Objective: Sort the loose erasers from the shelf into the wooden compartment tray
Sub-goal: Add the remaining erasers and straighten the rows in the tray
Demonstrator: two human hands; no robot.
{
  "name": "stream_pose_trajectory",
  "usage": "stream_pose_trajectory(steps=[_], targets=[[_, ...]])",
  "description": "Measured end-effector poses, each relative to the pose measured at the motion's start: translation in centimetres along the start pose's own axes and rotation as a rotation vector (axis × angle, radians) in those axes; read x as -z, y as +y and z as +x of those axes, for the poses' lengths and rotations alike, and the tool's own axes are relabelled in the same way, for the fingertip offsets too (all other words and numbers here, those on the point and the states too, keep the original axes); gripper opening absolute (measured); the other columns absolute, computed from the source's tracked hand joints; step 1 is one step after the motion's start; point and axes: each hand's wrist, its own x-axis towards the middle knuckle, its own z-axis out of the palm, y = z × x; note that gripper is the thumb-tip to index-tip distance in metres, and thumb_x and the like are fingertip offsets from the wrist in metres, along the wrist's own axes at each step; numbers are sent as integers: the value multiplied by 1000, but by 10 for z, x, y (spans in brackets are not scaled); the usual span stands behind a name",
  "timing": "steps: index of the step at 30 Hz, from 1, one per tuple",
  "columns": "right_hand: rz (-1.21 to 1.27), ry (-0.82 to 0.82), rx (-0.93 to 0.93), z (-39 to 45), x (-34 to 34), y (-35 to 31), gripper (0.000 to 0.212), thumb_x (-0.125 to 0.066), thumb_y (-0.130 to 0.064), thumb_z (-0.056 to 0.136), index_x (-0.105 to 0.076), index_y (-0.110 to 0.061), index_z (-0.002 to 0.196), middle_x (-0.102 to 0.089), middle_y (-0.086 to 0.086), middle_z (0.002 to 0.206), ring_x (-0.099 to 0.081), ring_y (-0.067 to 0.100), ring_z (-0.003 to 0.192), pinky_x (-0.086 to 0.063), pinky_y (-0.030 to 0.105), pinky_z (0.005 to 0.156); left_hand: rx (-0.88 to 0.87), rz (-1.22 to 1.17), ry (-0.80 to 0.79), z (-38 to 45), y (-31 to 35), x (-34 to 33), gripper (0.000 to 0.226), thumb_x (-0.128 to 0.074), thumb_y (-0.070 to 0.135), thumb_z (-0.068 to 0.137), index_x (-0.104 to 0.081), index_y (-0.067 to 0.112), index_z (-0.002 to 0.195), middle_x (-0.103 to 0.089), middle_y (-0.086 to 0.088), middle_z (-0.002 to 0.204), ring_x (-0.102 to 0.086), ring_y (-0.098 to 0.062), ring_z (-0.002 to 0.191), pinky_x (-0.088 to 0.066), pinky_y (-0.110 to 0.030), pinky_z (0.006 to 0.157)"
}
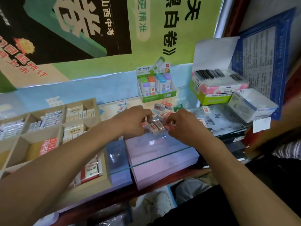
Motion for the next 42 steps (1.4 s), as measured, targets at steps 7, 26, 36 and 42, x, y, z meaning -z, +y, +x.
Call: stream_pose_trajectory(steps=[7, 26, 36, 42], targets=[[71, 33, 19, -1, 1, -2, 20, -67, -14, 83, -70, -15, 102, -55, 2, 91, -58, 23, 88, -48, 30, 75, -55, 5, 29, -7, -1, 2, 39, -67, 26, 82, -58, 28, 120, -50, 2, 104, -50, -18, 99, -40, -30, 77], [660, 159, -191, 1, 5, -18, 15, -66, -17, 88, -66, -15, 103, -61, -2, 90, -66, 27, 87, -56, 43, 78, -1, -211, 217, -20, -1, 18, 22, -60, 8, 89, -66, 19, 107, -66, 2, 102, -60, -17, 96, -47, -29, 82], [977, -22, -71, -6, 3, -95, 19, -64, -3, 89, -68, -2, 108, -68, 11, 98, -67, 6, 65, -57, 20, 61, 184, -710, 316, -114, -37, 29, 29, -64, 3, 89, -68, 31, 96, -72, 13, 88, -65, -1, 81, -47, -12, 70], [1162, -220, -89, -5, -3, -148, 18, -62, 2, 87, -69, -6, 101, -72, 15, 94, -72, 19, 73, -59, 32, 66, 314, -767, 426, -171, -65, 44, 42, -55, -16, 82, -69, 21, 97, -72, -1, 91, -66, -2, 74, -49, -17, 64]])
